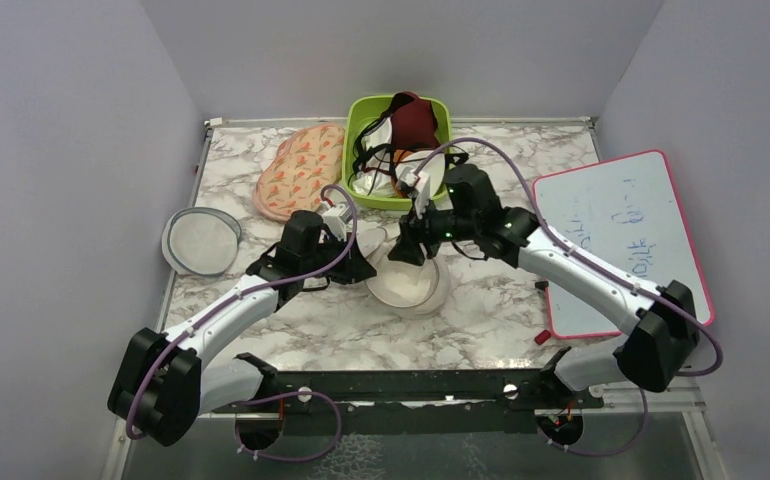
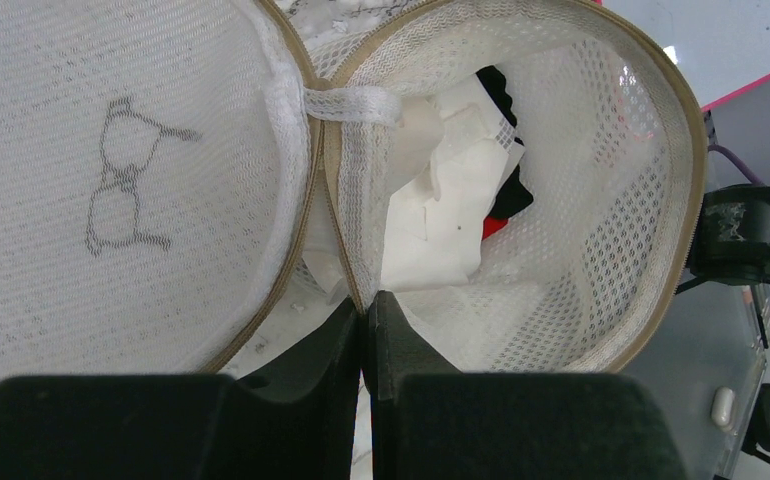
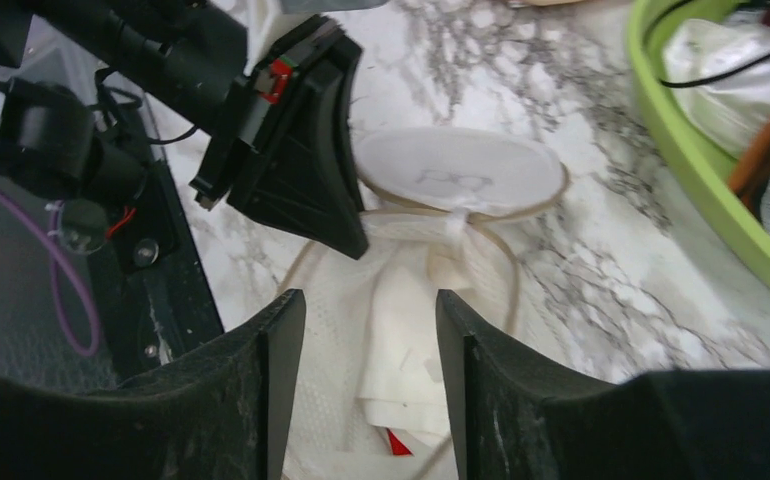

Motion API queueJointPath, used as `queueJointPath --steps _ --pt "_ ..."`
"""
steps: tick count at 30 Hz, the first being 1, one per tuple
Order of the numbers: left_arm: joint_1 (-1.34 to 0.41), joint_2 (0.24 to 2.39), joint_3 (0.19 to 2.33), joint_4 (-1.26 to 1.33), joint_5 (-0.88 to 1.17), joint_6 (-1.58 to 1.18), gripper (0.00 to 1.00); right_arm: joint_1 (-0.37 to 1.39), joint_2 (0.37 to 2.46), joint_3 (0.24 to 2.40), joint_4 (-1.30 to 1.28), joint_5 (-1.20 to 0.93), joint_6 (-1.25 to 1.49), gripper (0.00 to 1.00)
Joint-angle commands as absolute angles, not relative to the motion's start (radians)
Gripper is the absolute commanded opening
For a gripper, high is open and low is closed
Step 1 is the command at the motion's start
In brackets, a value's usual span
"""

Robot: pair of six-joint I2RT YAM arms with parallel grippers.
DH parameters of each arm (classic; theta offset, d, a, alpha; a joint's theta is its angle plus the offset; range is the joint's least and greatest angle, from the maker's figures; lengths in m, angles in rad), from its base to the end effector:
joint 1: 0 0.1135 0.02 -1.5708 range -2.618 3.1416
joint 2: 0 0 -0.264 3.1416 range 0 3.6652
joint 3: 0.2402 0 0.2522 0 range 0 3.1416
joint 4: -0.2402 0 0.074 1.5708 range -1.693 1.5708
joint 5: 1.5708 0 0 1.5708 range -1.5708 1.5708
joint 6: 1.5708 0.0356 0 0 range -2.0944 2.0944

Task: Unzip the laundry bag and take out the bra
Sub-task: Pick up the bra from the laundry bag.

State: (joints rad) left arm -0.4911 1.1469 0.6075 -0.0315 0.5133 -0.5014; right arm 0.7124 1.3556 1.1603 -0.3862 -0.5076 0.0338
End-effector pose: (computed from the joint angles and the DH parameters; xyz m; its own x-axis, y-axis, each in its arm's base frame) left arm 0.2041 -0.1290 0.2230 -0.7905 -0.0521 -0.6103 0.4507 0.6252 -0.6371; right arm 0.2183 0.2114 0.3250 -0.4452 -0.3454 -0.8261 -0.8641 0.4078 0.2951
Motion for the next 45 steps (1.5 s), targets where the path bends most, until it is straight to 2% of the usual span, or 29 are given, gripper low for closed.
queueJointPath --steps 1,12,17,21,25,34,38,41,42,45 --pt "-0.493 1.122 0.614 -0.022 0.544 -0.489 0.0 0.749 1.437 1.168 -0.352 -0.552 0.032 0.45" --pt "-0.494 1.111 0.617 -0.02 0.564 -0.488 0.0 0.751 1.588 1.18 -0.333 -0.403 0.025 0.49" --pt "-0.494 1.105 0.616 -0.026 0.566 -0.489 0.0 0.75 1.612 1.156 -0.32 -0.428 0.009 0.53" --pt "-0.492 1.107 0.623 -0.029 0.567 -0.484 0.0 0.751 1.648 1.147 -0.326 -0.451 0.0 0.52" --pt "-0.494 1.113 0.627 -0.029 0.566 -0.484 0.0 0.753 1.658 1.122 -0.296 -0.528 -0.003 0.45" --pt "-0.495 1.121 0.634 -0.026 0.571 -0.495 0.0 0.758 1.693 1.076 -0.209 -0.565 0.023 0.38" --pt "-0.494 1.118 0.632 -0.028 0.565 -0.497 0.0 0.758 1.667 1.062 -0.172 -0.579 0.043 0.23" --pt "-0.493 1.111 0.628 -0.031 0.563 -0.503 0.0 0.757 1.602 1.043 -0.153 -0.559 0.055 0.04" --pt "-0.493 1.109 0.626 -0.031 0.561 -0.505 0.0 0.757 1.582 1.039 -0.15 -0.555 0.058 0.01" --pt "-0.494 1.104 0.627 -0.039 0.551 -0.503 0.0 0.757 1.519 1.018 -0.137 -0.58 0.079 0.0"
